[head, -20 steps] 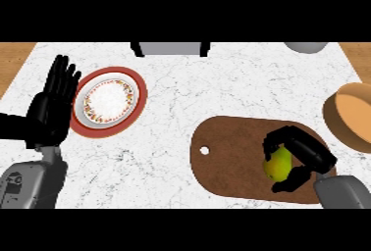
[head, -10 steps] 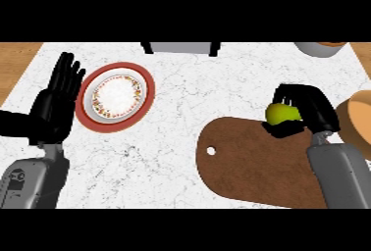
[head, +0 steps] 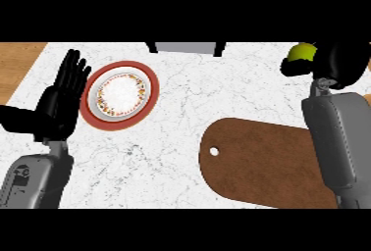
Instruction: Pick the pear from the cutting board and place it in the pot
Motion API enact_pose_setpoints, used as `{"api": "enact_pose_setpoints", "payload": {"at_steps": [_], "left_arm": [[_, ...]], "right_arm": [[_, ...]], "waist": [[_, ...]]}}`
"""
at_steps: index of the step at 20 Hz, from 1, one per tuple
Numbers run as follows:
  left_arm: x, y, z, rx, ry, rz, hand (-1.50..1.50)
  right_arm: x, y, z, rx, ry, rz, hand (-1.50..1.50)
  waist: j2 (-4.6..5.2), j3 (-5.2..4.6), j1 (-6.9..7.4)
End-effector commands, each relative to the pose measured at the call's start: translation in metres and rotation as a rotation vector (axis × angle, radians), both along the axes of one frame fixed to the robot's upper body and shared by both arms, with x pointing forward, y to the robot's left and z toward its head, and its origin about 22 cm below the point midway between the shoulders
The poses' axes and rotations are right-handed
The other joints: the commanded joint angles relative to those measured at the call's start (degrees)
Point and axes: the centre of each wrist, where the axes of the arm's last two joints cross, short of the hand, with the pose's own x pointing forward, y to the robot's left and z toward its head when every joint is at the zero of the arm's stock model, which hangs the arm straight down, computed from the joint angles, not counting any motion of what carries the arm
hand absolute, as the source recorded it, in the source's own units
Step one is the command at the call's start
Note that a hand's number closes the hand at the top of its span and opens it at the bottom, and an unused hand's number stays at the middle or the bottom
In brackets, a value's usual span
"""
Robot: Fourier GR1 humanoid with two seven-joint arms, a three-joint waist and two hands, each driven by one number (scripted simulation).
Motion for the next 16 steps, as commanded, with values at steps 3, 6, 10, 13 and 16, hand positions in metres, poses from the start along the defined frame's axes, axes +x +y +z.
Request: {"api": "enact_pose_setpoints", "payload": {"at_steps": [3,6,10,13,16], "left_arm": [[0.004,0.001,-0.007,-0.007,-0.004,0.026,0.0],[0.002,0.008,-0.006,0.005,0.005,0.03,0.0],[-0.006,0.015,0.002,-0.009,0.025,0.067,0.0],[0.0,0.02,0.003,-0.009,0.021,0.079,0.0],[-0.008,0.016,-0.005,-0.015,0.011,0.063,0.0]], "right_arm": [[0.022,0.054,0.057,-0.108,-0.176,-0.33,1.5],[0.028,0.042,0.062,-0.113,-0.193,-0.413,1.5],[0.014,0.02,0.065,-0.083,-0.104,-0.438,1.5],[0.002,-0.003,0.056,-0.088,-0.068,-0.468,1.5],[-0.009,-0.036,0.059,-0.075,-0.038,-0.487,1.5]], "waist": [[0.23,0.32,-1.17],[-0.14,0.49,-2.76],[-0.72,0.55,-4.25],[-0.73,0.55,-4.89],[-0.71,0.55,-4.56]]}}
